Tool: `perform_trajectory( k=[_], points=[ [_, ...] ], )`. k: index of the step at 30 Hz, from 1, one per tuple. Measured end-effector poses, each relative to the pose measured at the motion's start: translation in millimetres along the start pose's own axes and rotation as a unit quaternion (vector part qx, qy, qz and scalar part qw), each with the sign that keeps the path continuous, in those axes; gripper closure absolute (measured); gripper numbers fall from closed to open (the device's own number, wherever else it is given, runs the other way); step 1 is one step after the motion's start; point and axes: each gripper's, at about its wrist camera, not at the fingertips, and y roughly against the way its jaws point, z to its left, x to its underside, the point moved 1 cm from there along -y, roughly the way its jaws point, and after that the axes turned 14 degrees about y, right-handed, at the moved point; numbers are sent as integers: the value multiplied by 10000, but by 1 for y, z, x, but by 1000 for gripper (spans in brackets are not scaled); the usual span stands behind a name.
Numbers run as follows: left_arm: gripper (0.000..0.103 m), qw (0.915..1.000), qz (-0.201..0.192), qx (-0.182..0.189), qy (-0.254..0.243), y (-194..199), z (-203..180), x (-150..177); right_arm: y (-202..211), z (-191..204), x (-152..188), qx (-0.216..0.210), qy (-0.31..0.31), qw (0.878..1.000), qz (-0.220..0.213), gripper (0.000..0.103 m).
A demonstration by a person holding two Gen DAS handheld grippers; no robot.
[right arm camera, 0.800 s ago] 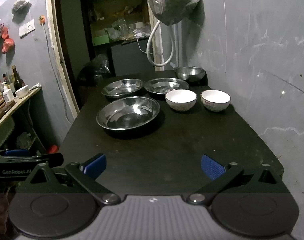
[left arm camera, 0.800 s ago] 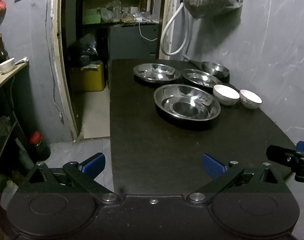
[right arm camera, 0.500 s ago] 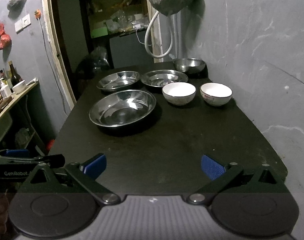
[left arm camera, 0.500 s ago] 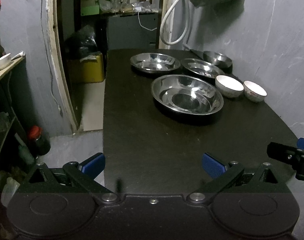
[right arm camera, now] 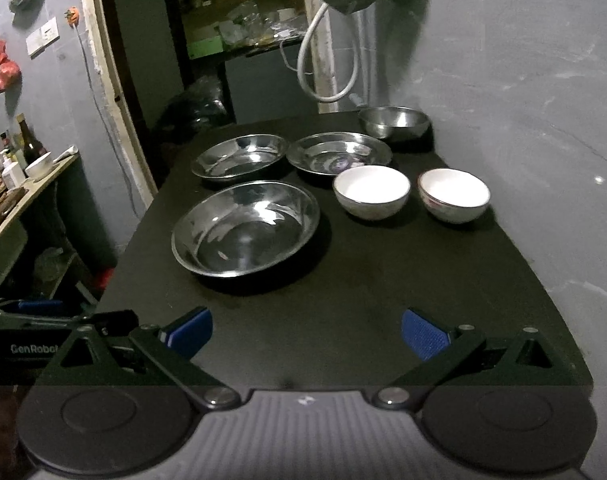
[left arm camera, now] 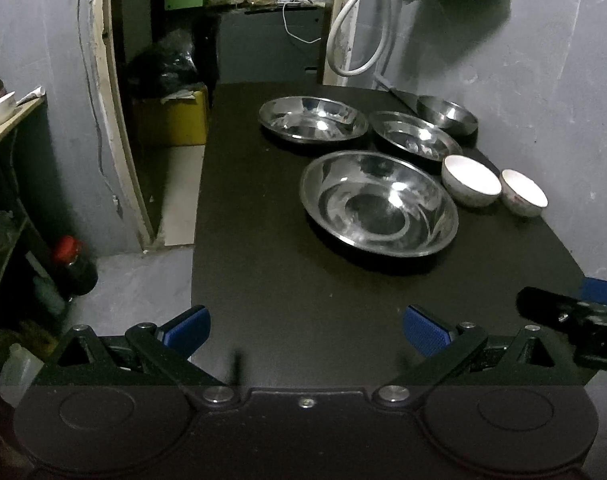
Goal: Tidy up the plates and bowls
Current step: 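Move both tools forward toward the largest steel plate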
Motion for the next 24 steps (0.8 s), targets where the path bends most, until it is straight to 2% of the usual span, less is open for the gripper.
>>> perform_trajectory(
  k=[11,24],
  points=[
    [1,9987,285,-354,225,-26,-12,-39,-30,-7,-42,-263,236,9994,43,0],
    [1,9926,729,-863,457,-49,-22,-74,-64,-27,-83,-162,350,9960,810,0]
  ],
)
